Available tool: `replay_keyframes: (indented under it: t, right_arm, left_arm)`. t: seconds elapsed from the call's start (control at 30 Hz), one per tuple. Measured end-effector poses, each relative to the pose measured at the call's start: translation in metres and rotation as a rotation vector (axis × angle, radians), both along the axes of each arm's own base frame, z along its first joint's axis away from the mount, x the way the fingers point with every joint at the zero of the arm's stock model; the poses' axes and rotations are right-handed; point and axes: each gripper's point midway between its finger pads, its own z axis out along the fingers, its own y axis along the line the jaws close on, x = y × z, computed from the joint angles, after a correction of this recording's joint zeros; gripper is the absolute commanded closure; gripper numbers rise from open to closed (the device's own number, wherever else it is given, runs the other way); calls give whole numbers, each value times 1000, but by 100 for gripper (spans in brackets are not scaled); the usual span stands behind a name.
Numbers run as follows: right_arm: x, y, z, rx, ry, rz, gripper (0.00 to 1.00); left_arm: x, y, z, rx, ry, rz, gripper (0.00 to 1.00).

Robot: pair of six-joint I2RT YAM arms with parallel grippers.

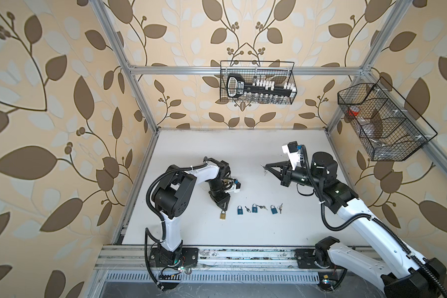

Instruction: Lock with the key

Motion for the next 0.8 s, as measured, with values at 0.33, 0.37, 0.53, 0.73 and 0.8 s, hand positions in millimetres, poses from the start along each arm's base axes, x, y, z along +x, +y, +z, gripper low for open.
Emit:
replay_keyframes:
  t: [0.33, 0.37, 0.53, 0.73, 0.8]
  right_arm:
    - [-12, 20, -20, -100, -14, 0, 100]
    - [-15, 26, -25, -117, -15, 11, 100]
    - [-44, 68, -69, -234, 8, 93, 100]
    - [-90, 112, -141, -390, 48, 188, 100]
    - [-99, 120, -161, -416, 64, 188, 100]
  left_arm:
    - [36, 3, 45, -84, -169, 116, 62]
    - [45, 5, 60, -109, -224, 148, 60]
    - [86, 31, 149, -281, -540, 397, 52]
    - [95, 87, 203, -406, -722, 717, 42]
    - [97, 99, 197, -419, -706, 802, 40]
